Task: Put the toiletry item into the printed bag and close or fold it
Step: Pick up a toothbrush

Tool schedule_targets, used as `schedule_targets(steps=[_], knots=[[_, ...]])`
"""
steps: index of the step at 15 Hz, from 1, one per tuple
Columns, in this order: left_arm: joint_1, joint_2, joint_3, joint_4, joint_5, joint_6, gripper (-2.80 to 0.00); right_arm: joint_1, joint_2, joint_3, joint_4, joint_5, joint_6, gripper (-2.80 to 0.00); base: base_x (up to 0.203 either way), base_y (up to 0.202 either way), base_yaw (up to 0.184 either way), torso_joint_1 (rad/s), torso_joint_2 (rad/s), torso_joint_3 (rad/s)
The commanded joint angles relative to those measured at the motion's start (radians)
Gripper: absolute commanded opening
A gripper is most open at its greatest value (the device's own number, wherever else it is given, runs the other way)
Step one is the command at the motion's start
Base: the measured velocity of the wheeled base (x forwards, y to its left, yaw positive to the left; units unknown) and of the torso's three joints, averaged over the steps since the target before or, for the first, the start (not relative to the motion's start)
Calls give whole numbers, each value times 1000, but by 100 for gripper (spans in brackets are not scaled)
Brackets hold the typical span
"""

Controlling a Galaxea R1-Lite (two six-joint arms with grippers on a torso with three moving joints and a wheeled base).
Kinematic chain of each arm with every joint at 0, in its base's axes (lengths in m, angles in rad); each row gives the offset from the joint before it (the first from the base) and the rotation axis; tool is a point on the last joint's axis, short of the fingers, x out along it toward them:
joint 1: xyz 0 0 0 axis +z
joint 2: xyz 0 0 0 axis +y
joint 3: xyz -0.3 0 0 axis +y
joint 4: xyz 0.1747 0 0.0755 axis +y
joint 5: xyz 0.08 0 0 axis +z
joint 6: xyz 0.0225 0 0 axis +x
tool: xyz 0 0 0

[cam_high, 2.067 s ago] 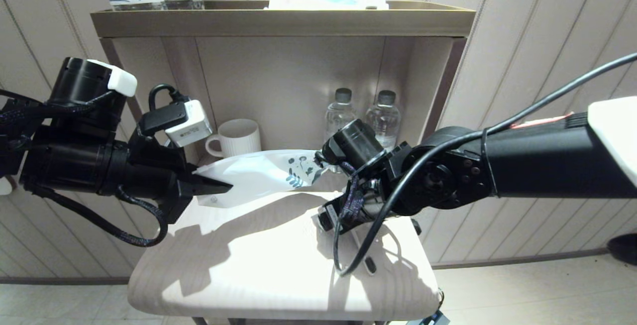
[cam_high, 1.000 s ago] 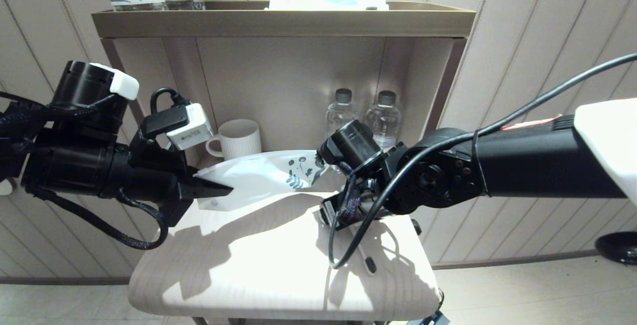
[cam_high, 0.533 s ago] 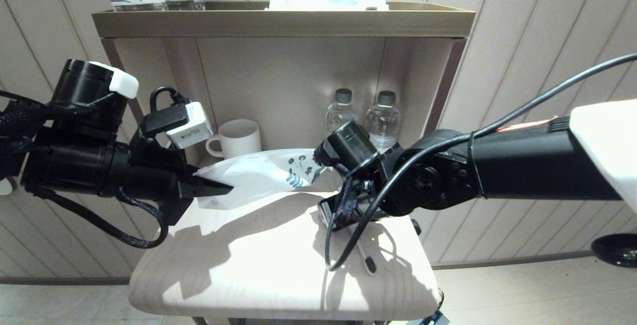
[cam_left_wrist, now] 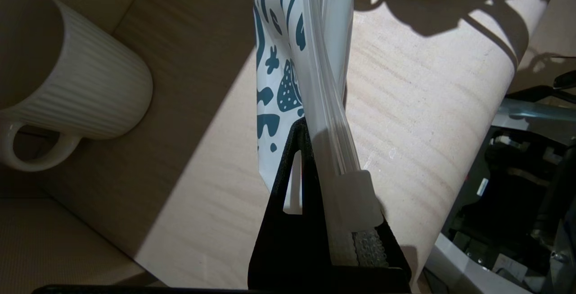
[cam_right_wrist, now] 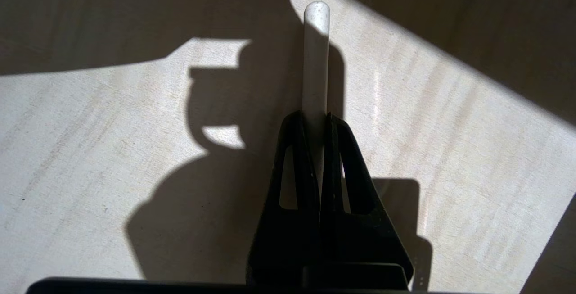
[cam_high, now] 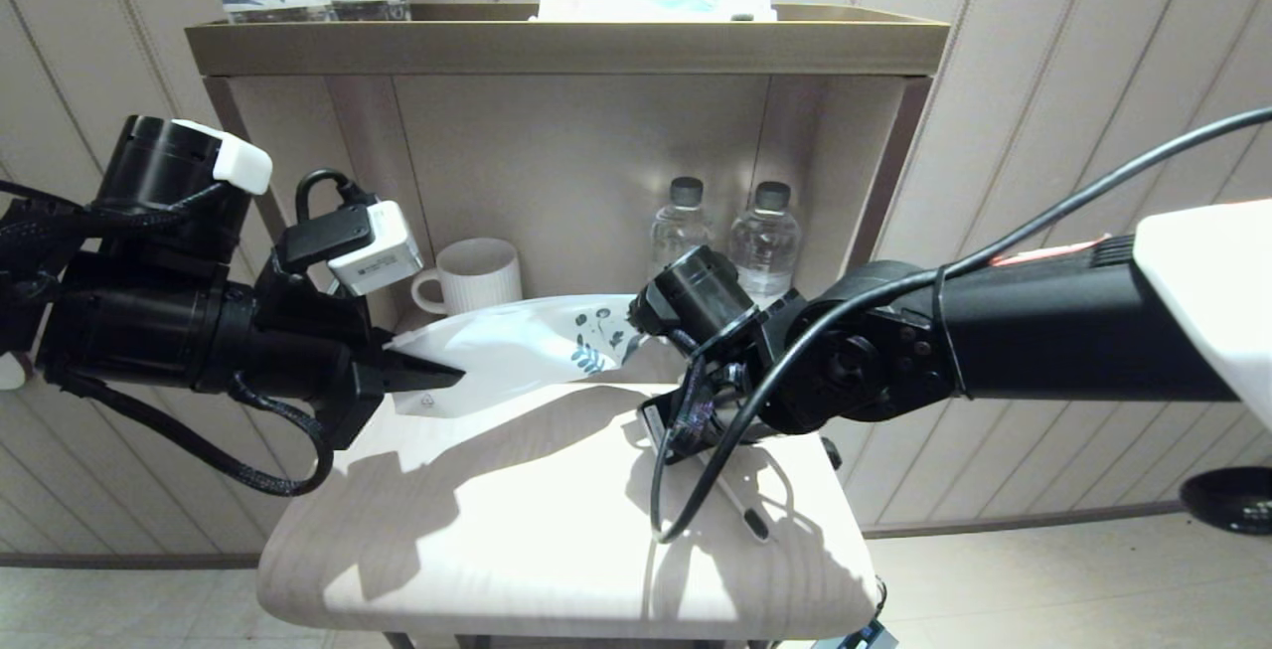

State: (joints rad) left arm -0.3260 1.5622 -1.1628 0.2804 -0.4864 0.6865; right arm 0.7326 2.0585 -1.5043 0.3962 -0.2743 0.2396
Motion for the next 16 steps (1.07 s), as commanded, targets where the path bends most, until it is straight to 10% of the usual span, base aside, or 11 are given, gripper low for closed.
schedule_targets(steps=[1, 7, 13, 16], knots=[[1, -5, 2, 2, -3, 4, -280, 1, -3, 7, 3, -1, 3, -280, 0, 0, 0, 0, 0, 0], [0, 18, 34, -136, 22, 8, -280, 10, -190, 38, 13, -5, -3, -280, 0, 0, 0, 0, 0, 0], [-116, 12, 140, -244, 292, 24, -280, 34, -453, 54, 168, 15, -29, -280, 0, 0, 0, 0, 0, 0], [-188, -18, 206, -311, 345, 38, -280, 82, -477, -108, 354, 162, -20, -280, 0, 0, 0, 0, 0, 0]])
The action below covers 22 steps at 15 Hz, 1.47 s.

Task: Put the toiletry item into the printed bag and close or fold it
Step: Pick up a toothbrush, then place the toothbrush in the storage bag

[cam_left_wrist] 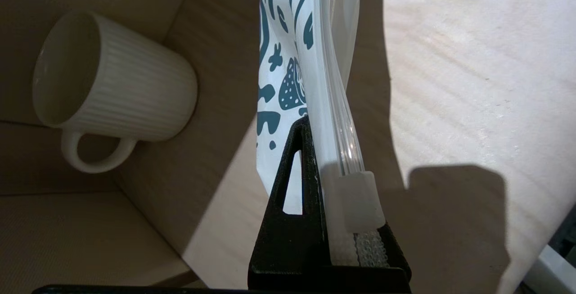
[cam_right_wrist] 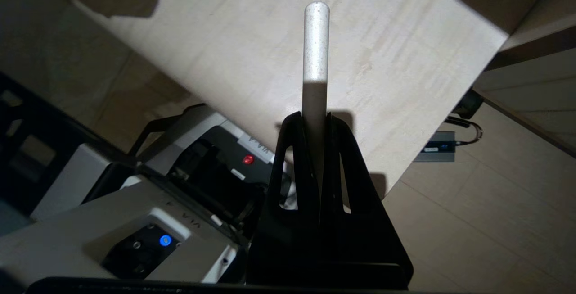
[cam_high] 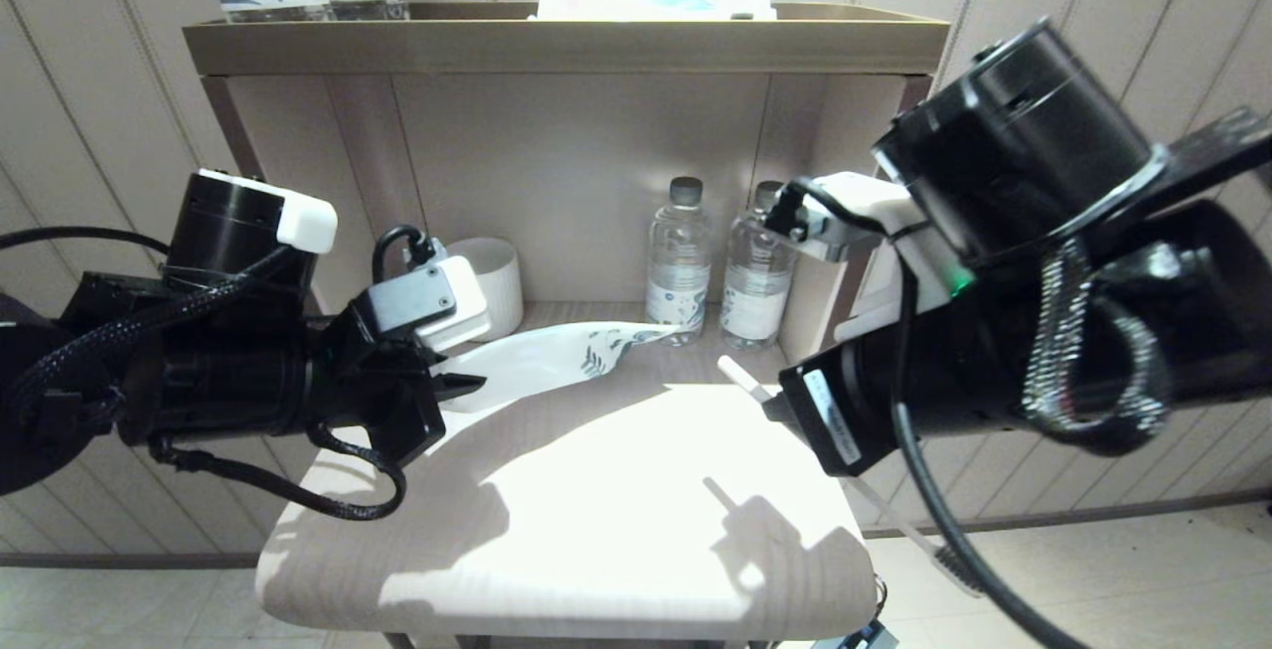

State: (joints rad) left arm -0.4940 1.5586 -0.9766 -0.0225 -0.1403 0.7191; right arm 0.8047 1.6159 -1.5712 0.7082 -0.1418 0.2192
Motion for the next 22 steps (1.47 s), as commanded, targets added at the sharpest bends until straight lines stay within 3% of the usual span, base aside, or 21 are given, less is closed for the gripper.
schedule_targets(steps=[1, 3, 6, 10, 16, 22], knots=[[-50, -29, 52, -44, 14, 6, -280, 10, -29, -114, 119, 118, 9, -280, 0, 0, 0, 0, 0, 0], [-101, -38, 102, -149, 73, 7, -280, 0, 31, -263, 263, 254, 22, -280, 0, 0, 0, 0, 0, 0], [-144, -24, 119, -250, 88, 6, -280, -19, 178, -387, 394, 317, 32, -280, 0, 0, 0, 0, 0, 0], [-153, -7, 164, -309, 78, 5, -280, -69, 202, -392, 405, 323, 26, -280, 0, 0, 0, 0, 0, 0], [-181, 120, 224, -509, 80, 24, -280, -52, 163, -391, 407, 325, 28, -280, 0, 0, 0, 0, 0, 0], [-199, 126, 257, -526, 88, 16, -280, -50, 200, -389, 404, 329, 34, -280, 0, 0, 0, 0, 0, 0]])
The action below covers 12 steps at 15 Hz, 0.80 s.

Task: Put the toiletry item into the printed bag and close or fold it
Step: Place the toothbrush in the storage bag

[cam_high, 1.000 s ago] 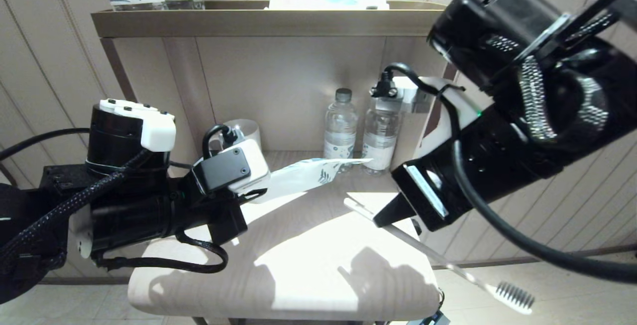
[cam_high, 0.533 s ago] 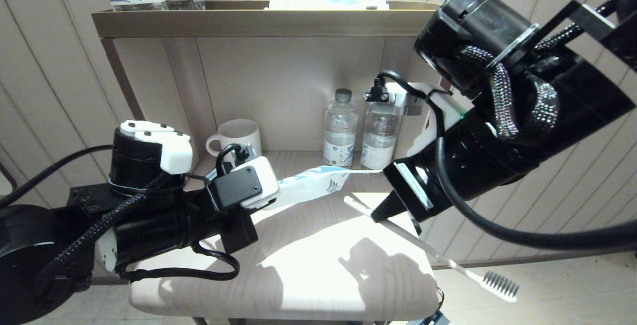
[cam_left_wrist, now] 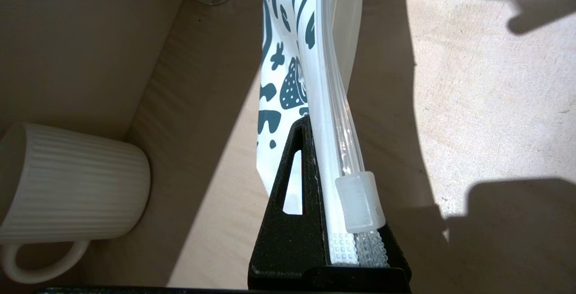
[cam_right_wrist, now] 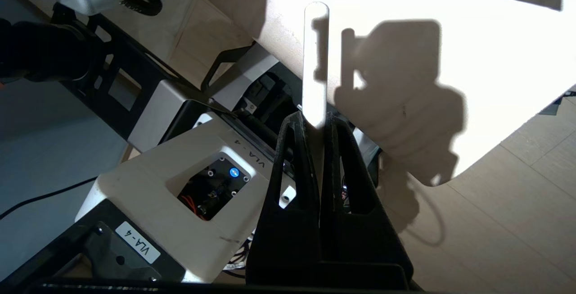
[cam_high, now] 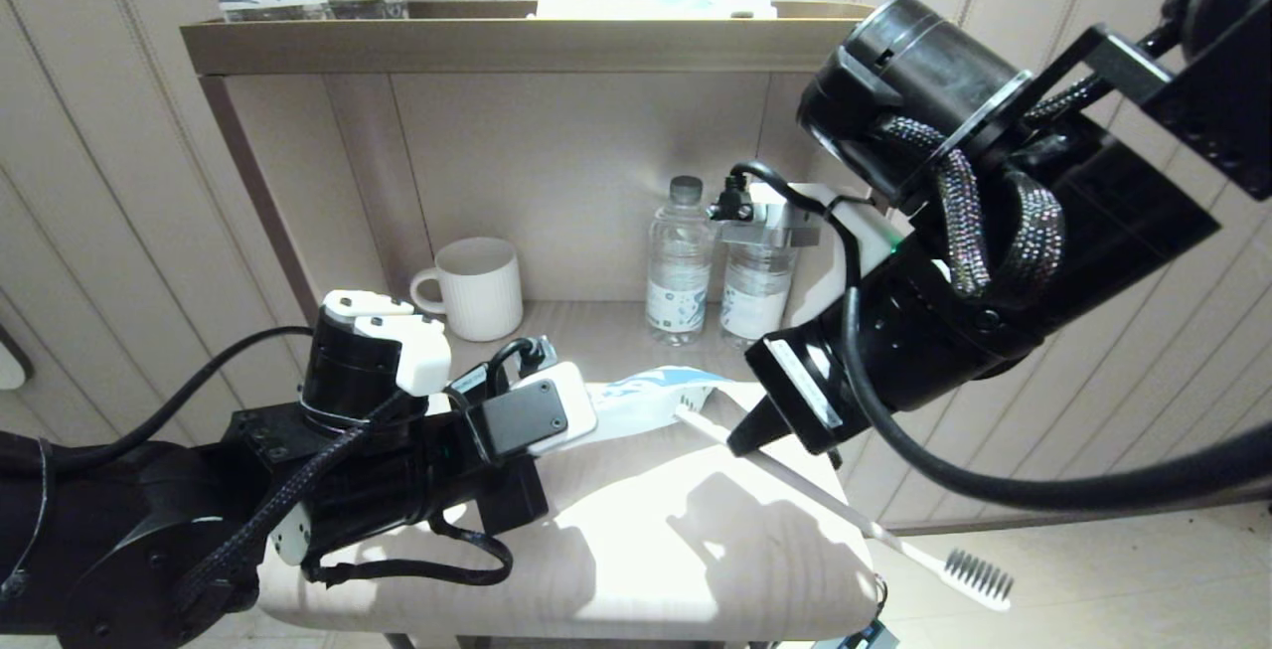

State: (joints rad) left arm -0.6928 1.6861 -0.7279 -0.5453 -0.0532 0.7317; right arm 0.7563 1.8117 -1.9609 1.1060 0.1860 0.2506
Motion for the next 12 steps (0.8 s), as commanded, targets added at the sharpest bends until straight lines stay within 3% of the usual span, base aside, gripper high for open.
schedule_targets(steps=[1, 3, 5, 9, 12], knots=[[6, -14, 13, -4, -6, -2, -280, -8, 2, 0, 5, -1, 2, -280, 0, 0, 0, 0, 0, 0], [10, -30, 41, -4, -11, -2, -280, -35, 8, 1, -2, -13, 3, -280, 0, 0, 0, 0, 0, 0], [15, -46, 74, -6, -11, -4, -280, -75, 4, 20, -13, -77, 26, -280, 0, 0, 0, 0, 0, 0], [56, -65, 118, -105, -13, -6, -280, -125, 4, 61, -22, -180, 57, -280, 0, 0, 0, 0, 0, 0], [56, -70, 113, -110, -13, -32, -280, -129, 9, 171, -128, -273, 68, -280, 0, 0, 0, 0, 0, 0]])
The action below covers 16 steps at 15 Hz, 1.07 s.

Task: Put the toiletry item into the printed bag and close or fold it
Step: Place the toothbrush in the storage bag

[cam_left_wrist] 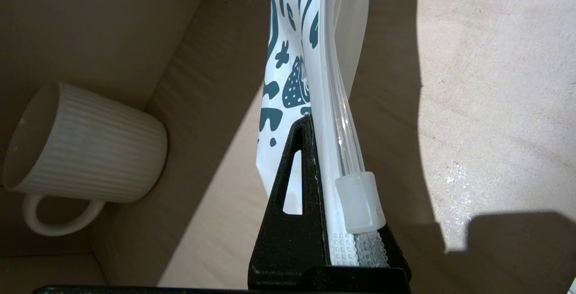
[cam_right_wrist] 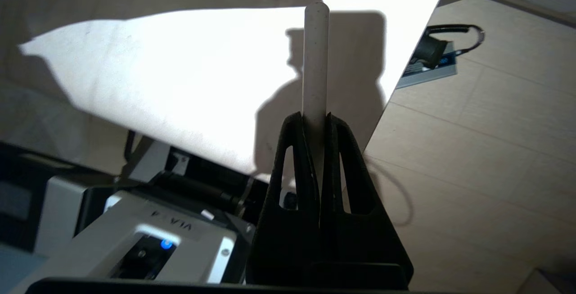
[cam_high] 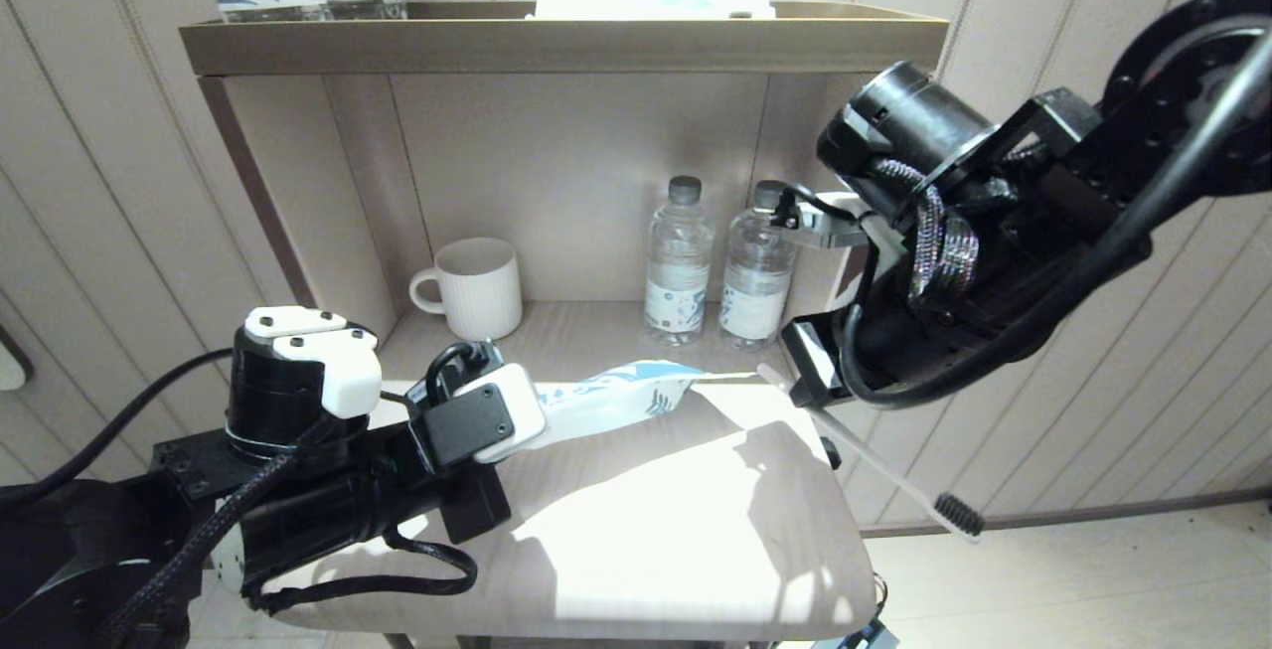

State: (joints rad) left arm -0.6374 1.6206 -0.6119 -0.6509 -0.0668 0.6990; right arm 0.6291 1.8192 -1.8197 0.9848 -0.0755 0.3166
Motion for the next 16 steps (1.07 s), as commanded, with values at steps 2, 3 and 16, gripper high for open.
schedule_targets(steps=[2, 3, 16], knots=[[1, -1, -17, -3, 1, -27, -280, 6, 6, 121, -123, -87, 4, -280, 0, 0, 0, 0, 0, 0], [1, -2, -19, -3, 1, -29, -280, 8, 16, 149, -166, -104, 4, -280, 0, 0, 0, 0, 0, 0], [-7, 21, -40, 7, 1, -29, -280, 145, 101, 70, -270, -138, 18, -280, 0, 0, 0, 0, 0, 0]])
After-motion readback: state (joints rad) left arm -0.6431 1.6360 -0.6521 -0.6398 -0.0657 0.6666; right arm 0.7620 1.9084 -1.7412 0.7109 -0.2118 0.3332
